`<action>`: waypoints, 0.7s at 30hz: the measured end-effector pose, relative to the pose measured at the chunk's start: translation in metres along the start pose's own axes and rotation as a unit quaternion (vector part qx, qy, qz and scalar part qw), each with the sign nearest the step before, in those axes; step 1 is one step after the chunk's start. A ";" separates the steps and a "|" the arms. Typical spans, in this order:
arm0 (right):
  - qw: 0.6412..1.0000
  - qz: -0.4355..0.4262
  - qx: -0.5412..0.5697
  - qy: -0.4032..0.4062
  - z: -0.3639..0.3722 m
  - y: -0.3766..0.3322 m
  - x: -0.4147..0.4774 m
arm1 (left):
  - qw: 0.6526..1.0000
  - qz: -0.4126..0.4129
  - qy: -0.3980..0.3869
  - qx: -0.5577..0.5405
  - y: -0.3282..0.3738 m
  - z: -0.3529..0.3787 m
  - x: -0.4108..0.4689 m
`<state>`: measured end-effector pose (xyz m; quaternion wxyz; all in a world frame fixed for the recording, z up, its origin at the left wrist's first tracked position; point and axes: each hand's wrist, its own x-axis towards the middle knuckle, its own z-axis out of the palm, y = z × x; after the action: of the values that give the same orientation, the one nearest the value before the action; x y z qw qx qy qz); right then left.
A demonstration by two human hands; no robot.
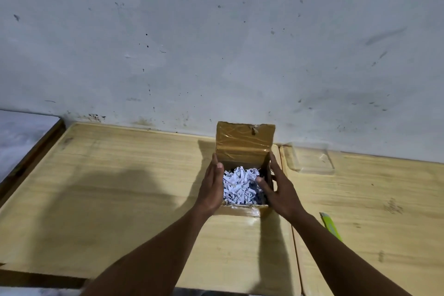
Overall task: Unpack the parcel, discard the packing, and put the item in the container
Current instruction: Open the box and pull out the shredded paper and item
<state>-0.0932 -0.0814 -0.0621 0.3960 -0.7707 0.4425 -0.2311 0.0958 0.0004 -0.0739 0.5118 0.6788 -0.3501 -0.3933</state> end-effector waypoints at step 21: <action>0.999 -0.036 0.024 -0.007 -0.032 0.016 0.101 | 0.998 -0.004 0.050 0.028 0.034 0.039 0.091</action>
<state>-0.0730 -0.1859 -0.0561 0.4087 -0.7781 0.4060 -0.2505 0.0992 -0.1034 -0.0629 0.5078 0.7130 -0.3323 -0.3513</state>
